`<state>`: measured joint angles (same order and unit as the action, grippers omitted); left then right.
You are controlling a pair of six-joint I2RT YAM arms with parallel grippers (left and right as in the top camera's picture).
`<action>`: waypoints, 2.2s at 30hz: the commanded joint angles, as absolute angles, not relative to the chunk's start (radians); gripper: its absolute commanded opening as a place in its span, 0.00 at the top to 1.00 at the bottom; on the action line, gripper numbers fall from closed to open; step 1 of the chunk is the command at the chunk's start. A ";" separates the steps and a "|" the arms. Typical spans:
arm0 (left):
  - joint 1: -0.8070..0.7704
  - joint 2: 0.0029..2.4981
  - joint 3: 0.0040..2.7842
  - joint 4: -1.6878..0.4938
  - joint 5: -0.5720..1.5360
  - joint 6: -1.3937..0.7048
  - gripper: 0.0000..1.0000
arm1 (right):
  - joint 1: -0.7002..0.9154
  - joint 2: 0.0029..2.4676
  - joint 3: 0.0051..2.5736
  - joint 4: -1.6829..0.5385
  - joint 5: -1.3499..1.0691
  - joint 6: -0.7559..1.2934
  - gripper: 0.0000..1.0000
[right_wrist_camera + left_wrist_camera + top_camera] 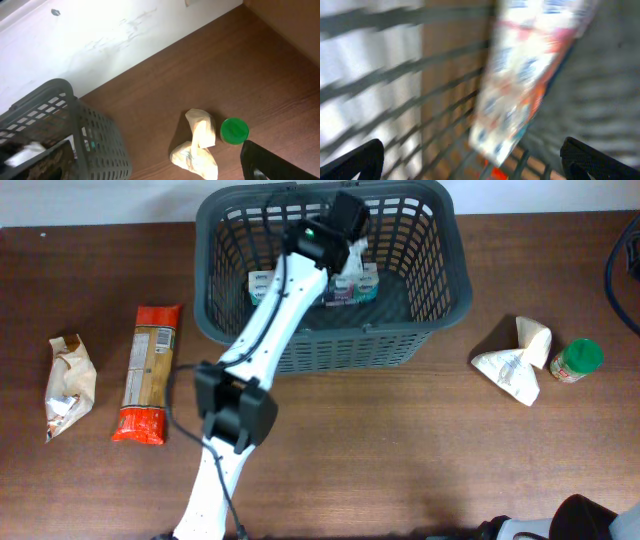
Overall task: Pack container
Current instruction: 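Carry the tissue stack into the basket and open the left gripper, then lower the left gripper onto the orange pasta package and grasp it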
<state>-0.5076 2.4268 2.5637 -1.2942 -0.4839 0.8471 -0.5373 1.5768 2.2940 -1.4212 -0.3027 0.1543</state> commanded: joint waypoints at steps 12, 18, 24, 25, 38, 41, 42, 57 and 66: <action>-0.104 1.783 2.593 -1.564 -0.250 0.198 0.01 | -0.545 1.579 2.296 -1.419 -0.294 0.155 0.01; 0.258 1.825 2.444 -1.674 -0.131 0.035 0.00 | -0.545 1.579 2.296 -1.419 -0.294 0.155 0.01; 0.421 1.879 2.070 -1.560 -0.002 0.129 0.01 | -0.545 1.579 2.296 -1.419 -0.294 0.155 0.01; 0.432 1.894 2.010 -1.533 0.008 0.130 0.01 | -0.545 1.579 2.296 -1.419 -0.294 0.155 0.01; 0.371 2.188 1.764 -1.248 -0.006 0.297 0.00 | -0.545 1.579 2.296 -1.419 -0.294 0.155 0.01; 0.368 2.246 1.764 -1.219 -0.006 0.310 0.00 | -0.545 1.579 2.296 -1.419 -0.294 0.155 0.01; 0.368 2.255 1.764 -1.220 -0.007 0.313 0.01 | -0.545 1.579 2.296 -1.419 -0.294 0.155 0.01; 0.360 2.343 1.766 -1.251 0.001 0.383 0.79 | -0.545 1.579 2.296 -1.419 -0.294 0.155 0.01; 0.312 2.339 2.047 -1.488 0.000 0.305 0.98 | -0.545 1.579 2.296 -1.419 -0.294 0.155 0.01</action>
